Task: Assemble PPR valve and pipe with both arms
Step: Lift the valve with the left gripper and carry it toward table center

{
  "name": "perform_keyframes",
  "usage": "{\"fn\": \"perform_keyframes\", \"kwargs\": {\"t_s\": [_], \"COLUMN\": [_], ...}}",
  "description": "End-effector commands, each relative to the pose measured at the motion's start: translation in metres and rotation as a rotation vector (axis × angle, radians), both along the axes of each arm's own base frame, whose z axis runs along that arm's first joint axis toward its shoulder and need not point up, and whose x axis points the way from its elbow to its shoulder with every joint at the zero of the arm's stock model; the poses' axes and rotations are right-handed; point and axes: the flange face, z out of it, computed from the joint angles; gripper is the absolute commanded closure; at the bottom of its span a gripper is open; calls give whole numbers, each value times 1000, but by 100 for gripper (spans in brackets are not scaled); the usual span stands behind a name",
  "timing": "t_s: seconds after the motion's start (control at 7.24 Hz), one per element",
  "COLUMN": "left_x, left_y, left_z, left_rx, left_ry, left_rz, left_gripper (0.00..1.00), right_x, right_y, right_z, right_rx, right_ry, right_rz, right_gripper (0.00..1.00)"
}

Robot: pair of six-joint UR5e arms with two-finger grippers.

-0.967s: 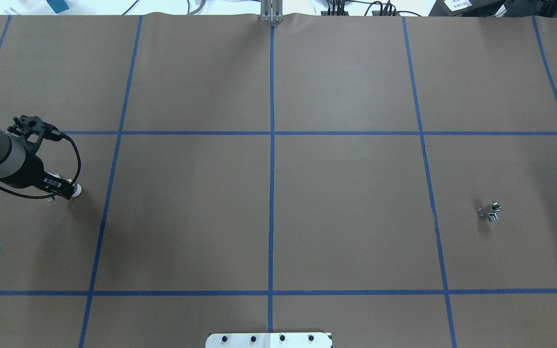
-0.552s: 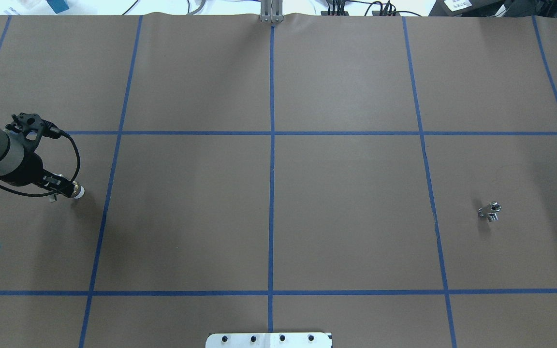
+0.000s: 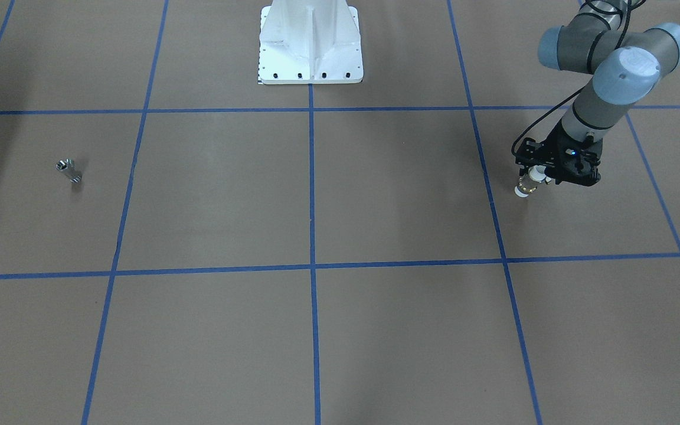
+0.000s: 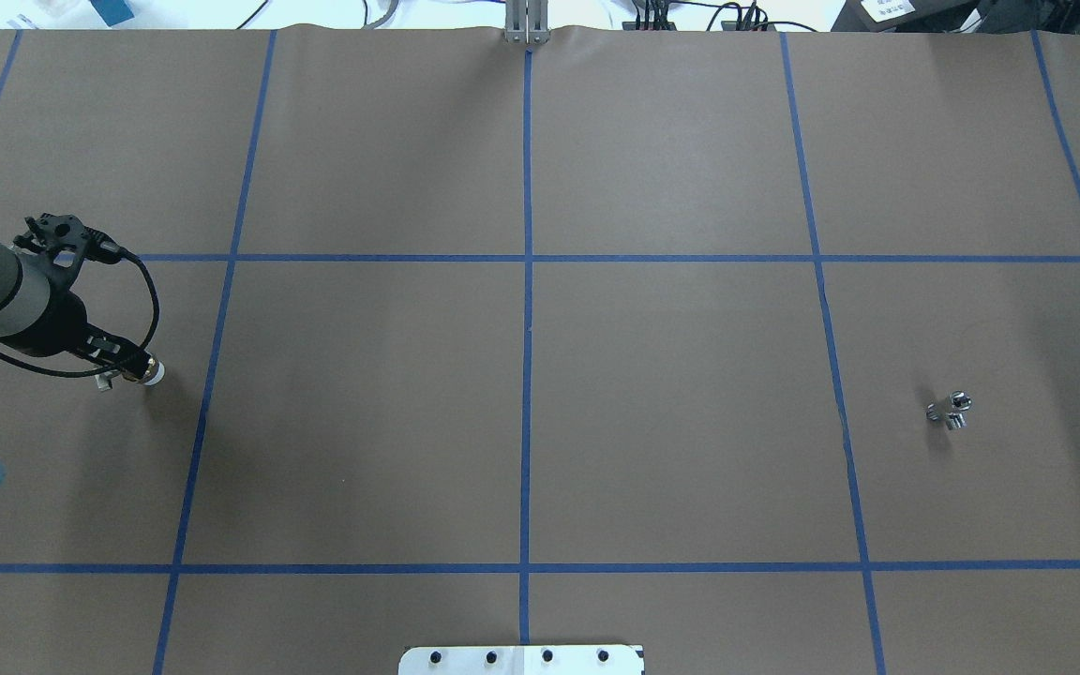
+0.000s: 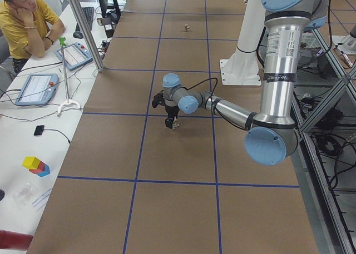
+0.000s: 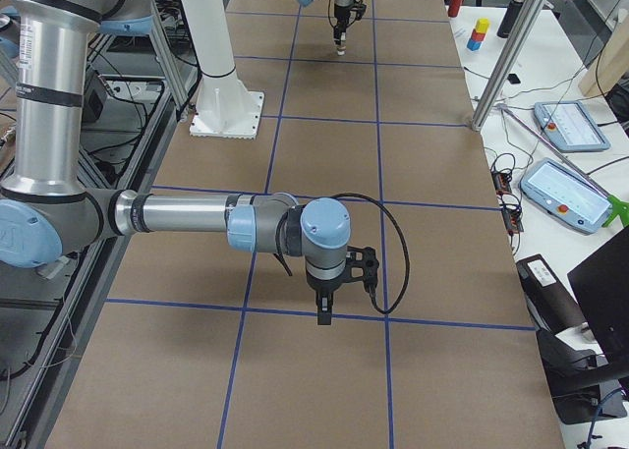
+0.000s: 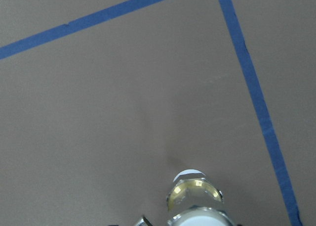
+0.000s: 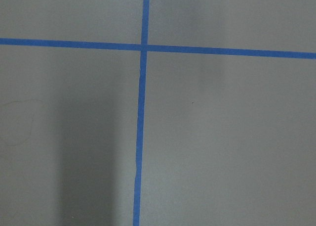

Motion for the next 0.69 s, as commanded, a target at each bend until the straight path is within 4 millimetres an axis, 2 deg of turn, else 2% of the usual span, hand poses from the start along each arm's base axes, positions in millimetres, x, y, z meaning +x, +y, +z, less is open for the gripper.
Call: {"fn": "perform_keyframes", "kwargs": {"t_s": [0.0, 0.14, 0.28, 0.55], "left_x": [2, 3, 2, -3], "left_y": [-2, -2, -2, 2], "left_z": [-7, -6, -6, -13], "left_rx": [3, 1, 1, 11], "left_ry": [10, 9, 9, 18], "left_rz": [-5, -4, -6, -7], "left_gripper": [19, 19, 31, 79], "right_x": [0, 0, 0, 0], "right_y": [0, 0, -1, 0], "right_z": [0, 0, 0, 0], "right_rx": [0, 0, 2, 0], "right_ry": [0, 0, 0, 1], "right_rz": [-1, -1, -1, -1], "right_gripper": [1, 1, 1, 1]}}
